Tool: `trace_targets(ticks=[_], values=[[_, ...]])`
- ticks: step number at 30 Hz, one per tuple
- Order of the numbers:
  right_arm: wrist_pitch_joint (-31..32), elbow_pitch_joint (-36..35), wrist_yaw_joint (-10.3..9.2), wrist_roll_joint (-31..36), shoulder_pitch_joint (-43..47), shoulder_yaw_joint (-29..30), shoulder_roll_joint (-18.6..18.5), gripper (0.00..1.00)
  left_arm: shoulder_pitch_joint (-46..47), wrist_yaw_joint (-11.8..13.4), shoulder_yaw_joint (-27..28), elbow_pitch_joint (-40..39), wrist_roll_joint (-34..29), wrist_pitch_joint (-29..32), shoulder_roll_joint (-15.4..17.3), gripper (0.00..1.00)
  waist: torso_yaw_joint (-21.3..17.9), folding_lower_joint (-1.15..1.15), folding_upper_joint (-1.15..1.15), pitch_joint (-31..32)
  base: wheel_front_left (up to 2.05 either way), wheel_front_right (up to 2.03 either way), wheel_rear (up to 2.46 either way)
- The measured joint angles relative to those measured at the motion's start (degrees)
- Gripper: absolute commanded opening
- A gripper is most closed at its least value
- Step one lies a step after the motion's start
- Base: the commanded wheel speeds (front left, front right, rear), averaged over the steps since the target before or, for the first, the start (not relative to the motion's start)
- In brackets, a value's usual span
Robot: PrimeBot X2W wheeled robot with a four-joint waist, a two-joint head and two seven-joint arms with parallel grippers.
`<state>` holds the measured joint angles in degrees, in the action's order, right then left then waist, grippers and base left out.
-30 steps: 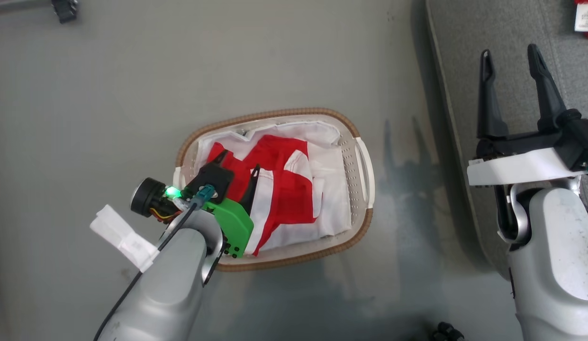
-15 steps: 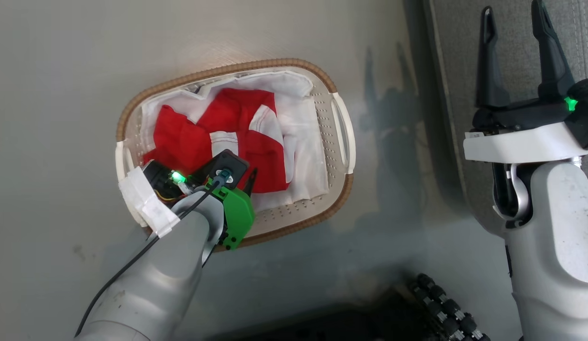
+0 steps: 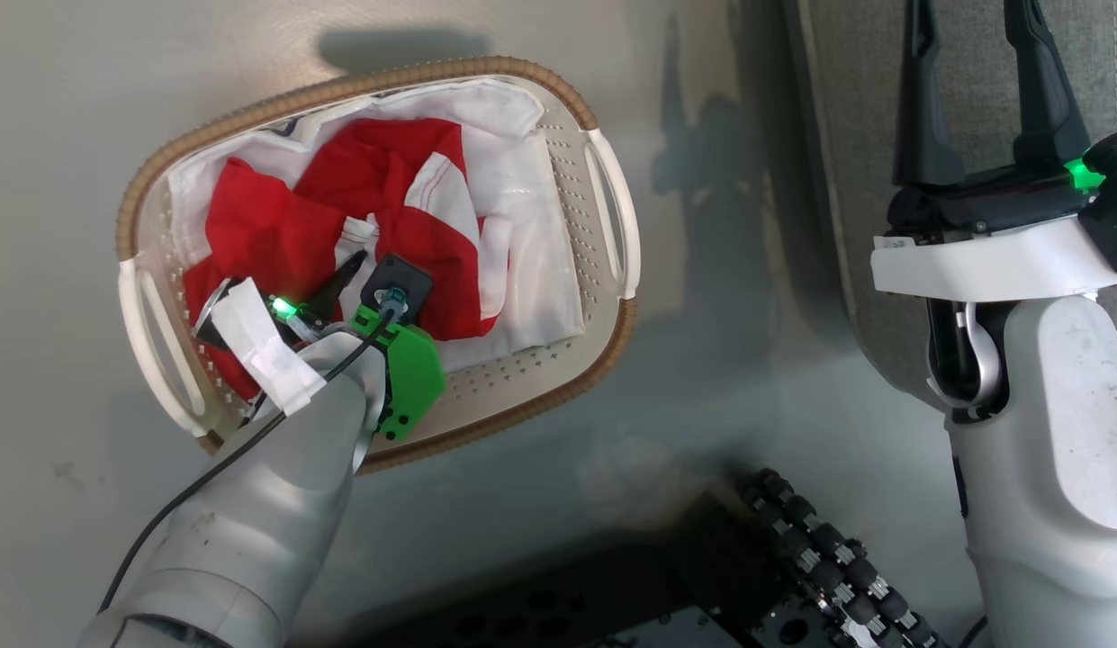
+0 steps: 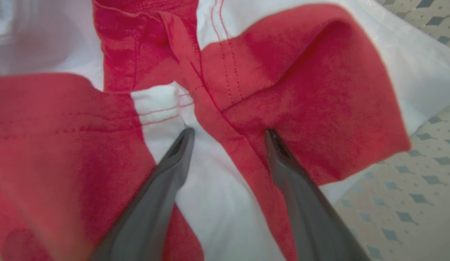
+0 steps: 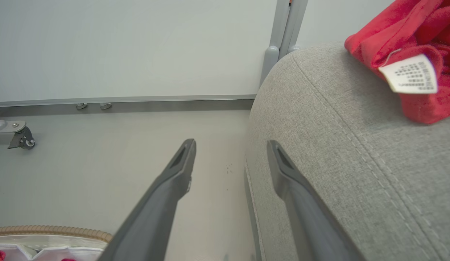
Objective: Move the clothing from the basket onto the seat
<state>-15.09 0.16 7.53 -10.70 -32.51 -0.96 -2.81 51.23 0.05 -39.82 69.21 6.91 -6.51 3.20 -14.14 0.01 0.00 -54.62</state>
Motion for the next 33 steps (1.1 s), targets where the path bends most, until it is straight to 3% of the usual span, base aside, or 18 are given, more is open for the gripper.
trace_targets(ticks=[11,18,20,21,22,33], values=[[0.0,-0.4,0.00,-1.0,-0.3,-1.3,0.0,1.00,2.1,2.6,-1.0,1.7,0.0,-1.6,0.0,1.00,-1.3,0.00,0.00,-1.6,0.00,0.00,0.00],[0.0,-0.4,0.00,-1.5,-0.6,-1.9,0.0,1.00,3.0,3.5,-1.1,3.0,0.6,1.2,-0.1,1.00,-2.1,0.00,0.00,-2.2,0.00,0.00,0.00],[0.0,-0.5,0.00,-1.5,-0.7,-1.9,0.0,1.00,3.1,3.5,-1.1,3.2,0.8,1.7,0.0,0.46,-2.2,0.00,0.00,-2.3,0.00,0.00,0.00],[0.0,-0.4,0.00,-1.5,-0.7,-1.8,0.0,1.00,3.2,3.5,-1.1,3.2,0.9,1.7,0.0,0.32,-2.2,0.00,0.00,-2.3,0.00,0.00,0.00],[0.0,-0.4,0.00,-1.5,-0.7,-1.8,0.0,1.00,3.2,3.6,-1.1,3.3,1.1,1.7,0.0,0.01,-2.2,0.00,0.00,-2.3,0.00,0.00,0.00],[0.0,0.9,0.00,-1.1,-0.9,-1.6,0.0,1.00,2.7,2.4,-2.1,2.5,3.0,-1.3,-0.2,0.00,-1.1,0.00,0.00,0.2,0.00,0.00,0.00]])
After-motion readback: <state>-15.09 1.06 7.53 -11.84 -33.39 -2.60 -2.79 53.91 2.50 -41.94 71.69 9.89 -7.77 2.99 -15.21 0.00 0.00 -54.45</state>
